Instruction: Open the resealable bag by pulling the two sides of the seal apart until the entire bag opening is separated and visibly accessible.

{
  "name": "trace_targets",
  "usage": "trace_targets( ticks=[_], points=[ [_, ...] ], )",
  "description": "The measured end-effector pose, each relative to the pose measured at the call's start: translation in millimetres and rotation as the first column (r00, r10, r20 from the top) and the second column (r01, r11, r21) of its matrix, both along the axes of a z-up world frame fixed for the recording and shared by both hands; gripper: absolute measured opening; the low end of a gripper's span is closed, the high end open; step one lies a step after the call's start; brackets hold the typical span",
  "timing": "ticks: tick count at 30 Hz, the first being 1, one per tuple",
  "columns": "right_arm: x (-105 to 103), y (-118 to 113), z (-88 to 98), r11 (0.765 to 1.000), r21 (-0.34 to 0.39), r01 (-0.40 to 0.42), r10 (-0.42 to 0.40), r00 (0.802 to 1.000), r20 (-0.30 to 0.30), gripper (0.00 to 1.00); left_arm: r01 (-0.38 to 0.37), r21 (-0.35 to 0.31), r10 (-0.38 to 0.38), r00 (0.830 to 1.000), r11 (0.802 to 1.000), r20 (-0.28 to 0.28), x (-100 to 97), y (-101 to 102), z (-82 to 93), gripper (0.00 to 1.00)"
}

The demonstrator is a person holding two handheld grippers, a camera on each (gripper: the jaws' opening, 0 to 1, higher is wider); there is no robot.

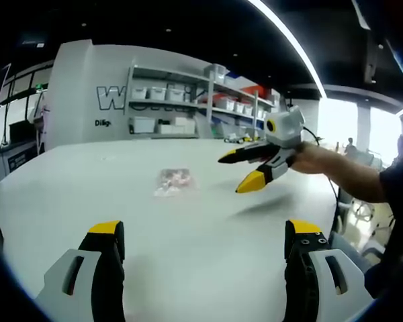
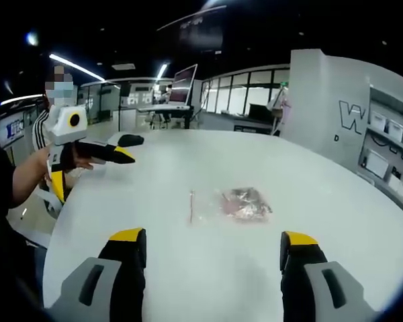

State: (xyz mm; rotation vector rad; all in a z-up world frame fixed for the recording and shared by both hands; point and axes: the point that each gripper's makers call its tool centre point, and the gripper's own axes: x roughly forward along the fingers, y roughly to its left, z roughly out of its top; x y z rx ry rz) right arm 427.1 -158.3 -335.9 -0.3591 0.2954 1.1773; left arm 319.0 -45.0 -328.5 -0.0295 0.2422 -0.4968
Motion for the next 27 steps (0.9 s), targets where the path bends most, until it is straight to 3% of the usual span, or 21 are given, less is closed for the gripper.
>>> trace_targets(
  ticks=[27],
  points=[
    [2.6,8.3,0.1,1.0,0.001,-0.009,0.009,1.0,0.004,0.79,0.005,-0.001,-0.005,1.0,1.0,-0.005,2.1,-1.3,-2.4,0.99]
  ],
)
